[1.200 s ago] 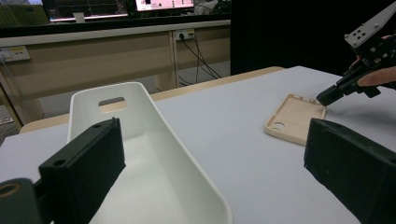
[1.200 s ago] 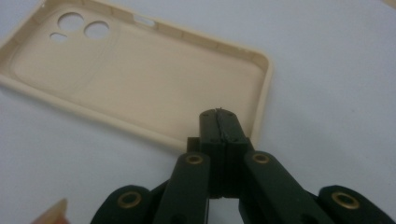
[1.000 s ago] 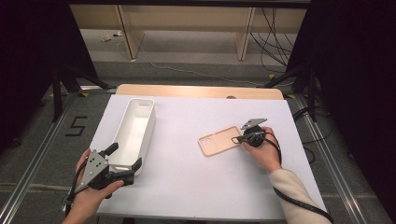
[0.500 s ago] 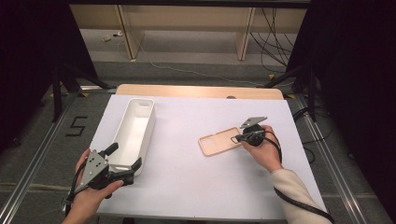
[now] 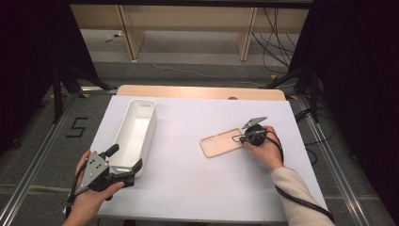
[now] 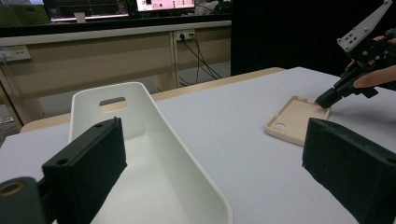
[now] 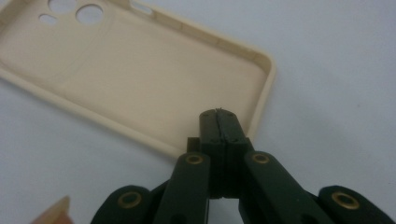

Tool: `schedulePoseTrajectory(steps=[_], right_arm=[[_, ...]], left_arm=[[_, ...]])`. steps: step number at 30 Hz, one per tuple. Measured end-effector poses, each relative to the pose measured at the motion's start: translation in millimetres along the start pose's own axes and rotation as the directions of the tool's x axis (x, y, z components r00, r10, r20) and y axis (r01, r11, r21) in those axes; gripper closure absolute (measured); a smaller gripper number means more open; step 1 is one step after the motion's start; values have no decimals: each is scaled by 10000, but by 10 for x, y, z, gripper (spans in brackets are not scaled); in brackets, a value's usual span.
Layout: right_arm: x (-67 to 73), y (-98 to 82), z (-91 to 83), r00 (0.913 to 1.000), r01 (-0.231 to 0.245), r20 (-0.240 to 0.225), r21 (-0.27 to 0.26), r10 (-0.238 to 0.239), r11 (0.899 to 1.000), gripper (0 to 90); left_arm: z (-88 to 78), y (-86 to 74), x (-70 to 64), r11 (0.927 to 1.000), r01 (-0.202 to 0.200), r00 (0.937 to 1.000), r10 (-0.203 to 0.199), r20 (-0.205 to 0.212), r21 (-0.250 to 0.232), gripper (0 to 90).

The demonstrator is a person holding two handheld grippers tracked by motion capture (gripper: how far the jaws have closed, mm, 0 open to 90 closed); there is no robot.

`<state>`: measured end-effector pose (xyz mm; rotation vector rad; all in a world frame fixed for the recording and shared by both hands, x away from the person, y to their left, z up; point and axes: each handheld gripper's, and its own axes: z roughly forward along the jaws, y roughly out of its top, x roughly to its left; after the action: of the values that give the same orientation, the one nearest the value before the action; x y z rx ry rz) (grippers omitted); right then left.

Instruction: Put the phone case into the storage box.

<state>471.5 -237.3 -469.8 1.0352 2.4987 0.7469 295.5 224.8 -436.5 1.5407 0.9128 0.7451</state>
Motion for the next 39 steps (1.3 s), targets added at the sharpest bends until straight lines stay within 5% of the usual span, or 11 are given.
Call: schedulePoseTrajectory(steps=[5,8,16,25,39], right_arm=[[9,-1,-15,9983,565,-166,-68,-566,9984,900],[56,4,-71,9991,229,-381,605,-206,9979,900],[197,-22,-122,9914,920,-1035,1158,-801,9890,900],[407,-40,-189,9814,1121,-1723,1526,-852,9819,900],[974,-5,-249,9468,1663,-2982,1319,-1208,9772,900]], left_arm=[[-1,1,3,10000,11,10000,-11,9,-24,57],[0,-1,3,10000,29,10000,-29,3,-3,58],[2,-1,2,10000,41,10000,-41,30,-54,59],[-8,4,1,10000,23,10000,-23,19,-8,59],[0,2,-3,10000,43,10000,-43,20,-55,60]])
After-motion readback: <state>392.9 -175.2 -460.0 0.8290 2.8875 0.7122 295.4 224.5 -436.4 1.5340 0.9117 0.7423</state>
